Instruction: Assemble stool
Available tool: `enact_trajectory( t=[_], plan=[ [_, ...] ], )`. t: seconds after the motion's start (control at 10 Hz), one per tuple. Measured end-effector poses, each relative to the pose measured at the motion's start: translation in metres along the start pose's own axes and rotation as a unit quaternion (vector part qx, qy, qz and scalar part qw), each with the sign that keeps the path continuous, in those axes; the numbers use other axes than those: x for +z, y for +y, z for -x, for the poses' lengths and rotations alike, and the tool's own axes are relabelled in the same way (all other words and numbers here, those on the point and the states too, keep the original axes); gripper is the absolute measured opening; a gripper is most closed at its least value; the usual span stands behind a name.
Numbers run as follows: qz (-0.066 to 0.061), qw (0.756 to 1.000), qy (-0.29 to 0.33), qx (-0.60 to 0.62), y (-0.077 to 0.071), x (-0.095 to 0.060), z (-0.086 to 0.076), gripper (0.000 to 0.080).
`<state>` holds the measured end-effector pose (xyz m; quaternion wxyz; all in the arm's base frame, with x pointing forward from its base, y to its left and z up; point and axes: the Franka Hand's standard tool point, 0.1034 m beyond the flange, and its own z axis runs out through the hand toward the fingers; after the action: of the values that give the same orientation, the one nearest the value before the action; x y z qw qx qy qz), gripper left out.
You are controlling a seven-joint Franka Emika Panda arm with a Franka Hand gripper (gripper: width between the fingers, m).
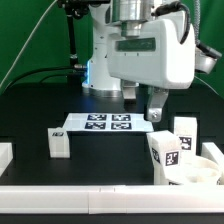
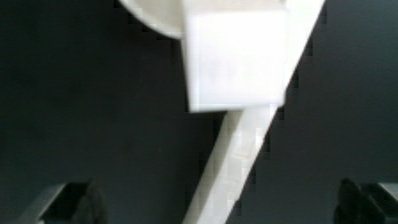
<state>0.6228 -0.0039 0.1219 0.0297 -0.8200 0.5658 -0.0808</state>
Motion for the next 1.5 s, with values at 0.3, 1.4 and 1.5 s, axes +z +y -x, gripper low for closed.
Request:
enact_trajectory(
  t=[0.3, 1.4, 1.5],
  plan=[
    [-0.013, 0.997, 0.009, -0.075, 0.037, 0.002, -0.032, 0.0648],
    [0.032, 0.832, -0.086, -0.547, 0.098, 0.033, -0.069, 0.0648],
    [0.031, 0.821, -0.086, -0.564, 0.098, 0.033, -0.071, 0.0648]
  ],
)
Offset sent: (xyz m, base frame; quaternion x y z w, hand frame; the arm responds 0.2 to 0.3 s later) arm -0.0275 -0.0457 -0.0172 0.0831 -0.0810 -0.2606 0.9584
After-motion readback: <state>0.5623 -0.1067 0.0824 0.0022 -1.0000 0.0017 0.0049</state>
